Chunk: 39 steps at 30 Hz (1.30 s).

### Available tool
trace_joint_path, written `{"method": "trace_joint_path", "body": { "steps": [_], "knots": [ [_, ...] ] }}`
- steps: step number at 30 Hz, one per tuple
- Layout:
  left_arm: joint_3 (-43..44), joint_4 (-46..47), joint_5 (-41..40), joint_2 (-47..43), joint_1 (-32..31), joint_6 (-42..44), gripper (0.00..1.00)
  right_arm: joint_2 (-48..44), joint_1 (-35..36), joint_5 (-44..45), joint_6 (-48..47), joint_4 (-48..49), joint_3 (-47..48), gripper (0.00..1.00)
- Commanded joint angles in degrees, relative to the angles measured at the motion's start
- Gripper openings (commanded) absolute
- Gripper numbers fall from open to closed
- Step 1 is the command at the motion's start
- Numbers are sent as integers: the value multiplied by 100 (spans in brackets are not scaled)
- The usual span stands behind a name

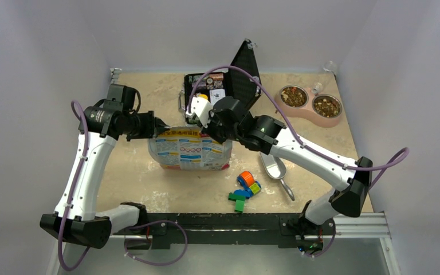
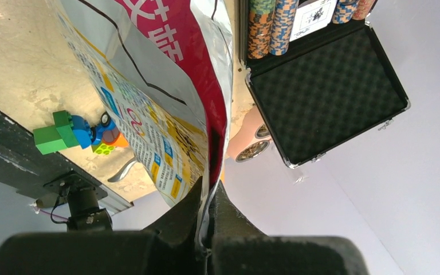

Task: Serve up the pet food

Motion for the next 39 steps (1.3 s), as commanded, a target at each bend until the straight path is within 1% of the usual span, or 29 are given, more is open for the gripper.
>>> {"method": "trace_joint_path", "body": {
  "steps": [1, 6, 7, 8, 10, 12, 15, 16, 19, 24, 36, 39],
  "knots": [
    [315, -298, -988, -192, 284, 23, 0, -702, -735, 1928, -123, -1185, -211, 0],
    [334, -313, -998, -197, 293, 19, 0, -984, -867, 1841, -109, -1049, -516, 0],
    [340, -317, -1000, -192, 293, 20, 0, -1021, -888, 1949, -109, -1024, -576, 6],
    [344, -330, -1001, -196, 293, 19, 0, -1054, -916, 1988, -136, -1020, -627, 8],
    [343, -338, -998, -201, 293, 21, 0, -1104, -1021, 1916, -205, -1064, -710, 0],
    [344, -356, -999, -194, 293, 19, 0, -1192, -1099, 1789, -258, -1106, -795, 0],
    [377, -376, -1003, -193, 293, 10, 0, -1417, -1165, 1779, -388, -923, -1040, 0],
    [379, -375, -1132, -191, 301, 11, 0, -1454, -1198, 1752, -391, -972, -1073, 0],
    [392, -377, -1179, -174, 310, 1, 0, -1647, -1289, 1769, -455, -1015, -1238, 0],
    [444, -385, -1205, -117, 336, 1, 0, -2064, -1319, 1640, -707, -898, -1716, 0],
    [495, -430, -1220, -66, 397, 77, 0, -2498, -1354, 1800, -667, -1104, -2138, 0],
    [469, -430, -1196, -66, 398, 111, 0, -2616, -1392, 1700, -638, -1213, -2148, 0]
  ]
}}
